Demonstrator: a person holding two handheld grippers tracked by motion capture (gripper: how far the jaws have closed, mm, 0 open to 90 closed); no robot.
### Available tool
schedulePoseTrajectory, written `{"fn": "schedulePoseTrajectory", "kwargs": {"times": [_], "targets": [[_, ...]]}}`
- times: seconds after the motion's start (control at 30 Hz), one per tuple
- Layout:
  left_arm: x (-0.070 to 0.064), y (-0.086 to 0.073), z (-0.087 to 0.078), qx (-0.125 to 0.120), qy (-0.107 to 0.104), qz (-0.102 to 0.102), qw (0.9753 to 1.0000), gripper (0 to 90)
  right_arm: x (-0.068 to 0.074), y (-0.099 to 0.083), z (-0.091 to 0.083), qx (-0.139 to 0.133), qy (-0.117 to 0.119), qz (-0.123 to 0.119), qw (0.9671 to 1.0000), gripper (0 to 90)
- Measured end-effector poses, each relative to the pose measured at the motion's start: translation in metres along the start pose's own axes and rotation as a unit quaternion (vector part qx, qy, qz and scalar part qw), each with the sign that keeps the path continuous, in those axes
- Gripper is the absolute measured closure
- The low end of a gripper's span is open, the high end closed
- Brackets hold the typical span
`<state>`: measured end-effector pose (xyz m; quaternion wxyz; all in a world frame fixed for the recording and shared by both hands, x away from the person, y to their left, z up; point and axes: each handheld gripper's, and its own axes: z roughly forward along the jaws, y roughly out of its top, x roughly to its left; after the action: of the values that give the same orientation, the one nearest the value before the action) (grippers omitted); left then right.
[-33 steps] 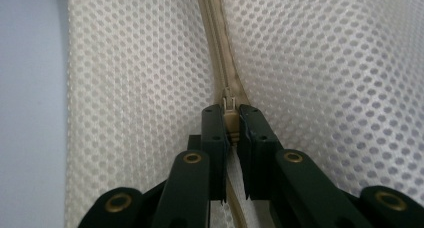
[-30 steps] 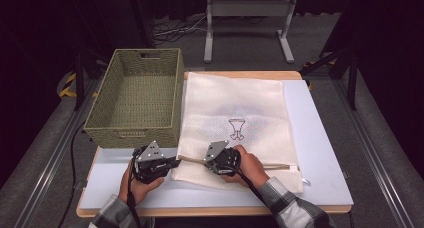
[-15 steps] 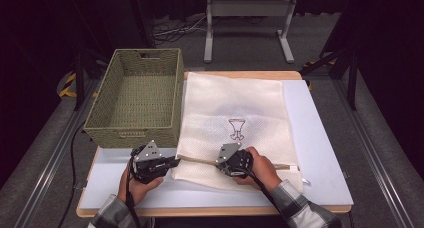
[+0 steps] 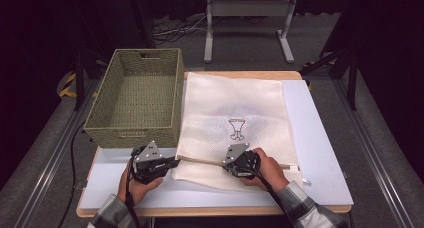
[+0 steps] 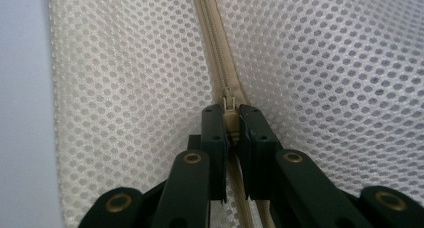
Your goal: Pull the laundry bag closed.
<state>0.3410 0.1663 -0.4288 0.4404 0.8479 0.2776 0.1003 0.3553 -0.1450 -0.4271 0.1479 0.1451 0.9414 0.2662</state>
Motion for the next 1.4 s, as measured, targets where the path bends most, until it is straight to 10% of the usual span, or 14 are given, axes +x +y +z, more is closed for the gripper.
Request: {"fn": "schedulePoseTrajectory", "kwargs": {"times": [1.4], "targets": [[-0.001,0.000,0.000,0.004,0.001,0.003,1.0000,84.6,-0.012,-0.040,-0.029,0.030,-0.017,0.022,0.9992,82.5]]}}
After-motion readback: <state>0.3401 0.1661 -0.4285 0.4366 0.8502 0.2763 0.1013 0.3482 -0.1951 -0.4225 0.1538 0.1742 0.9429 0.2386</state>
